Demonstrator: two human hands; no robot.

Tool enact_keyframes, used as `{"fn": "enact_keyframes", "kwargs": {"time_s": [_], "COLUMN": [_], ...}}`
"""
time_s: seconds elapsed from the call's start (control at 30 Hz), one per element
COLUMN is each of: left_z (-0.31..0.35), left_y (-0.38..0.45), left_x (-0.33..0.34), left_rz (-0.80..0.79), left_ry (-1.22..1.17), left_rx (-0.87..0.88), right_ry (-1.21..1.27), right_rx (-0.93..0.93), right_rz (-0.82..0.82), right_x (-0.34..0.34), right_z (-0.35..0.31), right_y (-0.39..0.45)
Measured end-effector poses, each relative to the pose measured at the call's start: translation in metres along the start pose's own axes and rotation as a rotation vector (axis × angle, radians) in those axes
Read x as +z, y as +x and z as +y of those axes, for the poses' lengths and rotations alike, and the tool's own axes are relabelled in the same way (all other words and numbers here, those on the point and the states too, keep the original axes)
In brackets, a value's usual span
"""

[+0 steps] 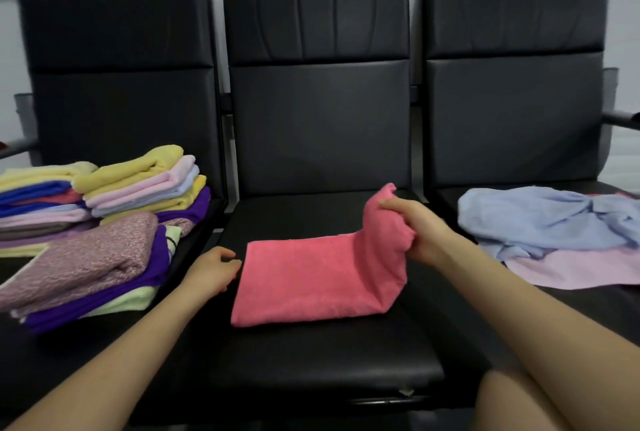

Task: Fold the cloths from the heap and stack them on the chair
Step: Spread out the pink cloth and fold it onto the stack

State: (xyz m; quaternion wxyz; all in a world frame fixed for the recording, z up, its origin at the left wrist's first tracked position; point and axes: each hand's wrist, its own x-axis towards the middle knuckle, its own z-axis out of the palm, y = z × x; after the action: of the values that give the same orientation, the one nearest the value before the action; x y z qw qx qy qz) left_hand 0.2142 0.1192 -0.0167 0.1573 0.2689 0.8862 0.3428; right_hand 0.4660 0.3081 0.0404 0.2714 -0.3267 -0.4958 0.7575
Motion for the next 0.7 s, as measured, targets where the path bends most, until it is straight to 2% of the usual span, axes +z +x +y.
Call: {"fn": "enact_keyframes", "kwargs": {"time_s": [0.07, 0.17, 0.23, 0.33, 0.4, 0.47, 0.53, 0.6, 0.7], "left_z": [-0.002, 0.004, 0.011, 0.022, 0.031, 0.041, 0.051, 0.058, 0.068], "left_y": [-0.002, -0.005, -0.007, -0.006, -0.005, -0.007, -0.015, -0.020, -0.027], "left_x": [-0.003, -0.002, 0.002, 0.015, 0.025, 0.031, 0.033, 0.040, 0.046], "left_rz": [0.023, 0.025, 0.002, -0.057, -0.079, -0.087, -0.149, -0.199, -0.138], "left_ry": [-0.035, -0.145, -0.240, -0.285, -0.229, -0.150, -0.086, -0.087, -0.135], "left_rx": [0.024, 0.069, 0.069, 0.065, 0.080, 0.084, 0.072, 0.088, 0.128], "right_ry": [-0.057, -0.154, -0.221, -0.603, -0.919, -1.118, -1.209, -1.191, -1.076], "right_rx": [0.028, 0.078, 0.072, -0.095, -0.186, -0.217, -0.183, -0.113, -0.083], "right_rz": [-0.072, -0.285, -0.369, -0.274, -0.159, -0.062, -0.005, -0.010, -0.036], "right_x": [0.027, 0.062, 0.073, 0.065, 0.047, 0.028, 0.012, 0.005, 0.003], "right_z": [0.011, 0.023, 0.028, 0.035, 0.039, 0.041, 0.043, 0.045, 0.047], "right_y": [0.007, 0.008, 0.006, 0.008, 0.016, 0.022, 0.025, 0.023, 0.021]}}
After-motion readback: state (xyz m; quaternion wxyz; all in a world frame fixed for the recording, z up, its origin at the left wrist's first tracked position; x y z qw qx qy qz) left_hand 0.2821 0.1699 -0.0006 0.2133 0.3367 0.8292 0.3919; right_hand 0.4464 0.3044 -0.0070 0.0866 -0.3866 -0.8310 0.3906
